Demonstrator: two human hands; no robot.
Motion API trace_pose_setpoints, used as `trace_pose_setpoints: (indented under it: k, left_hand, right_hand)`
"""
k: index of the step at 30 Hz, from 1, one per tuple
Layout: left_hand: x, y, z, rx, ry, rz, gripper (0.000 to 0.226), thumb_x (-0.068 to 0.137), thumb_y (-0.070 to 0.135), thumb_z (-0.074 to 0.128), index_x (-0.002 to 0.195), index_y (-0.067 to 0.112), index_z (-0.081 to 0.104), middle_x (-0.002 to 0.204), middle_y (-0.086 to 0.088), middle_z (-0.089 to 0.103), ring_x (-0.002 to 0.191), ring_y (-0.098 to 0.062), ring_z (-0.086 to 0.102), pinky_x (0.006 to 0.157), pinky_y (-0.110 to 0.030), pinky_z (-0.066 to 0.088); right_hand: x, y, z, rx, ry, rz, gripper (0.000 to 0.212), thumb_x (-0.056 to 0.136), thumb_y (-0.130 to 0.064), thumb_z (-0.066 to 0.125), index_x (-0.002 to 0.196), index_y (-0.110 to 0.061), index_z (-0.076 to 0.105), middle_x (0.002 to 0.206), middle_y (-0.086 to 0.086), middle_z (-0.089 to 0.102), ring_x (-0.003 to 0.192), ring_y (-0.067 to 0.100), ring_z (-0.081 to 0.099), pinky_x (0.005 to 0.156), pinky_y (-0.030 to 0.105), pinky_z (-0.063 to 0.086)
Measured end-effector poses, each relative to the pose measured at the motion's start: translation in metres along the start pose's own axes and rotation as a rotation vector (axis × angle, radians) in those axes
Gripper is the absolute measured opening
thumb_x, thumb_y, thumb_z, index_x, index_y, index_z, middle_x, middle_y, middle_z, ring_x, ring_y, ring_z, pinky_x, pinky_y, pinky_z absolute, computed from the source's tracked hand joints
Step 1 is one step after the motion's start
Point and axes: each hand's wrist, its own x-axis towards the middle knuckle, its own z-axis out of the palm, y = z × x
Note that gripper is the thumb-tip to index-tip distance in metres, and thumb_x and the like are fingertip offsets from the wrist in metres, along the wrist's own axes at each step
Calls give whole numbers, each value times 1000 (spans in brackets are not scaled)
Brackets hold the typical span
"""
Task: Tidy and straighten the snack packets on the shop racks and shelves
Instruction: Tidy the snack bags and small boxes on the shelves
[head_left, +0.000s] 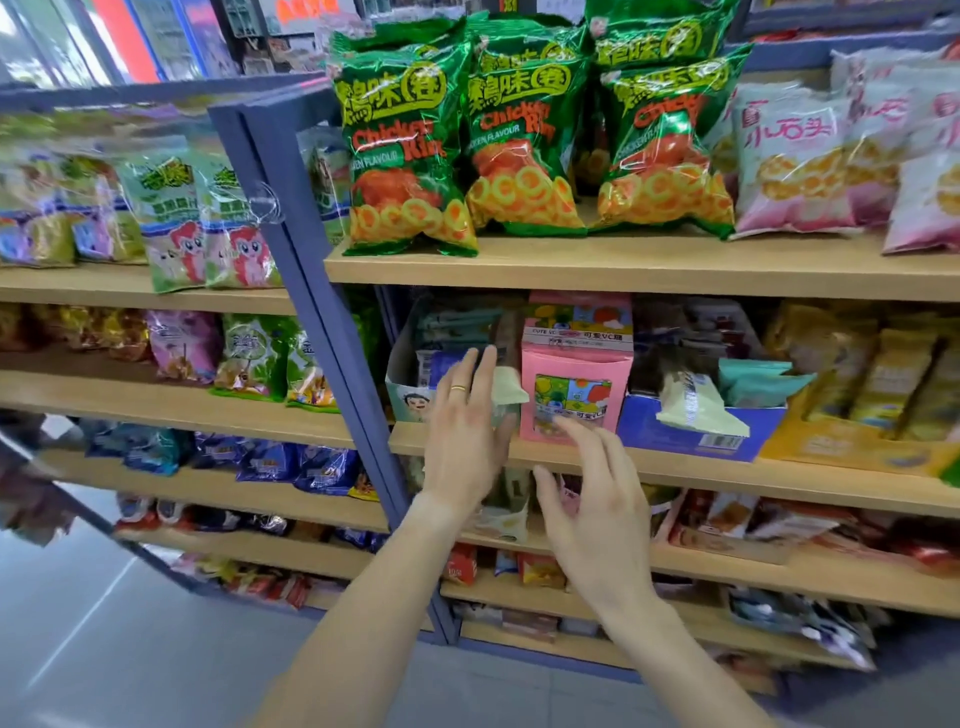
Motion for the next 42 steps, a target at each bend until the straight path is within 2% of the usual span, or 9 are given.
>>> trace_pose_setpoints:
  k: [6, 8, 11, 14, 25, 29, 34, 39, 42]
  left_hand:
    - [16, 1, 7, -59, -20, 20, 51, 97, 17, 67, 146, 11, 55, 142, -10, 60, 128, -32, 56, 106, -43, 47]
    - [8, -2, -1, -111, 78, 35, 45, 101, 25, 65, 143, 12, 58, 135, -7, 65, 119, -27, 62, 97, -41, 54]
    - [-9, -6, -30, -173, 210, 41, 45, 102, 32, 64, 141, 11, 59, 126, -5, 69, 114, -21, 63, 93, -35, 53]
    - [-26, -12, -67, -214, 260, 38, 47, 100, 27, 67, 143, 11, 57, 131, -4, 66, 119, -20, 61, 98, -34, 51]
    - [-51, 4, -105, -263, 199, 49, 47, 99, 28, 66, 143, 14, 57, 125, 1, 65, 115, -15, 57, 93, -32, 50]
    - [-57, 16, -118, -276, 220, 70, 47, 99, 28, 65, 143, 13, 58, 123, 1, 65, 114, -17, 58, 92, -38, 52]
    - [-71, 39, -146, -358, 325, 48, 42, 100, 31, 65, 139, 17, 61, 123, 15, 62, 115, -13, 60, 92, -26, 50]
    - [-77, 50, -145, -616, 225, -170, 24, 99, 32, 64, 118, 20, 71, 95, 21, 72, 88, -1, 67, 66, -11, 47]
    - [-78, 42, -130, -657, 158, -343, 21, 99, 42, 64, 97, 24, 72, 82, 18, 73, 72, -1, 66, 60, -16, 45]
  right_hand:
    - [1, 15, -17, 113, 118, 210, 42, 94, -27, 70, 134, -25, 56, 124, -13, 56, 114, -7, 51, 93, 10, 43]
    - [1, 21, -29, 121, 191, 276, 41, 93, -28, 71, 131, -24, 57, 122, -12, 57, 110, -8, 50, 97, 23, 48]
    - [2, 30, -54, -5, 325, 203, 43, 90, -17, 74, 130, -16, 58, 124, 0, 56, 114, 11, 54, 98, 39, 49]
    - [16, 39, -75, -280, 409, 36, 53, 86, -12, 76, 135, -7, 56, 134, 16, 51, 123, 32, 49, 110, 29, 37]
    - [62, 83, -58, -644, -14, -69, 56, 82, -4, 74, 135, -12, 61, 140, 9, 59, 128, 32, 50, 98, 46, 52]
    - [56, 71, -77, -524, 81, -94, 53, 81, 10, 66, 130, -10, 64, 134, 9, 65, 119, 32, 56, 85, 43, 56]
    - [32, 13, -141, -188, 259, -169, 45, 89, -2, 69, 133, -10, 62, 127, 6, 66, 118, 23, 59, 100, 28, 44]
    - [8, -8, -179, 286, 273, 126, 38, 90, -20, 75, 123, -33, 61, 112, -20, 68, 100, -5, 65, 79, 6, 48]
    - [3, 17, -167, 451, 224, 369, 24, 91, -25, 75, 114, -27, 68, 105, -6, 75, 91, 3, 70, 71, 12, 53]
